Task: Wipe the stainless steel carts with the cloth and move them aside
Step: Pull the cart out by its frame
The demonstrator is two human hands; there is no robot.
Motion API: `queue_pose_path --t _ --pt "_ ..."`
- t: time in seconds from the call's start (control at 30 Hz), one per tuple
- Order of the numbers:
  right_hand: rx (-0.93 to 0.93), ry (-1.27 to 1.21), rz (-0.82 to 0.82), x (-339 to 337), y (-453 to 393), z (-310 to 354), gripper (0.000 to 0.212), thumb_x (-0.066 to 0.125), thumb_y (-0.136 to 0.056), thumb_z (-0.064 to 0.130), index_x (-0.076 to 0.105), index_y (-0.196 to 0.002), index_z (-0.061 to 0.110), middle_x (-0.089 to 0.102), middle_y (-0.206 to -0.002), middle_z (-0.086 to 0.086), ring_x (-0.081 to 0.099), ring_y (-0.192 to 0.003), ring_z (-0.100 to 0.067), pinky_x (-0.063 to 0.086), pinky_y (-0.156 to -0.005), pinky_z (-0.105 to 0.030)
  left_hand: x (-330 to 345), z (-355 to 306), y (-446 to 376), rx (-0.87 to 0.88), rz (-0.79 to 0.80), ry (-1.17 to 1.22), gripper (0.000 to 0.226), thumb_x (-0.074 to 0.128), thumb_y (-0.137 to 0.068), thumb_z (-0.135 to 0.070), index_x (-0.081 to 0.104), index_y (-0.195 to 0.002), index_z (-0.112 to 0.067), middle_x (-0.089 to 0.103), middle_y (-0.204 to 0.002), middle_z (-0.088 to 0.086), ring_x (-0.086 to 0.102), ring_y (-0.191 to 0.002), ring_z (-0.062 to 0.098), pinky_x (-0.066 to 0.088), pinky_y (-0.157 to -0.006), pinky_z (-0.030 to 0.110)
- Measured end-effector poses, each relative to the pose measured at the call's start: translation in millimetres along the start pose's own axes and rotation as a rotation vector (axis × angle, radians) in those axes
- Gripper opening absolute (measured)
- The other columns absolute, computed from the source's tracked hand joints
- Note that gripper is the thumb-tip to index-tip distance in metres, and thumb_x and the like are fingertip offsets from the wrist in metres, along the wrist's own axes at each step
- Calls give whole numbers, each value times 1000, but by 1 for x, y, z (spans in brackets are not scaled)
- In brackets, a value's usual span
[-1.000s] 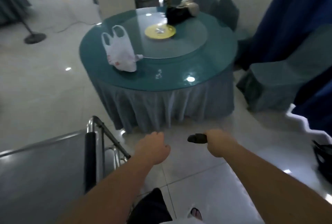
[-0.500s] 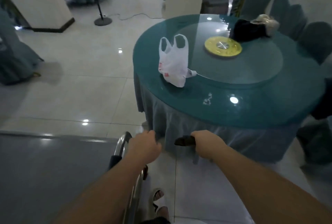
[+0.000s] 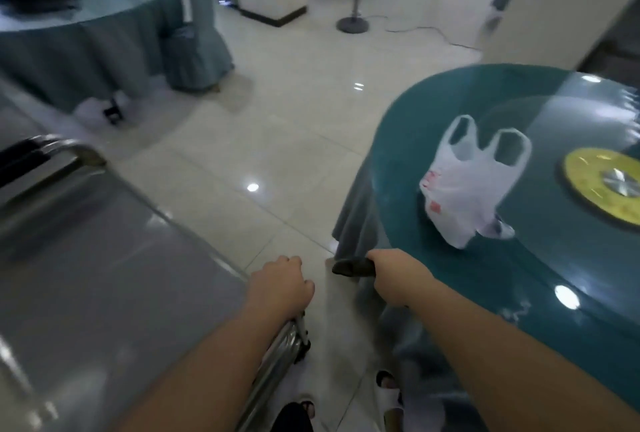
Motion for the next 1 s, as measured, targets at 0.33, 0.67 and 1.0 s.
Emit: queue_pose_path --t 0.33,0.67,1.0 --pt "-470 271 97 -37 -91 101 31 59 -96 9 60 -124 22 67 -104 -3 66 -95 -24 59 -90 -44 -21 66 51 -519 -131 213 46 50 -99 -42 57 -139 -20 60 -142 6 59 -126 31 48 -99 41" --pt "-740 483 78 -15 -111 257 35 50 -92 4 61 -119 24 58 -87 4 61 -78 -18 51 -66 -32 6 166 98 -805 -97 368 51 49 -103 -41 52 -147 -16 54 -149 9 54 -134 31 45 -110 43" --pt "-919 679 186 20 -129 362 31 53 -94 6 63 -118 21 64 -100 0 66 -90 -20 57 -78 -34 21 224 102 -997 -187 523 45 52 -98 -45 58 -135 -21 60 -137 6 60 -123 31 48 -101 42"
Point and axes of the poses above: each hand's wrist, its own y-axis away from the middle knuckle, its own x-axis out of the palm, z = x × y, the point moved 10 cm from there along -y, towards the middle knuckle
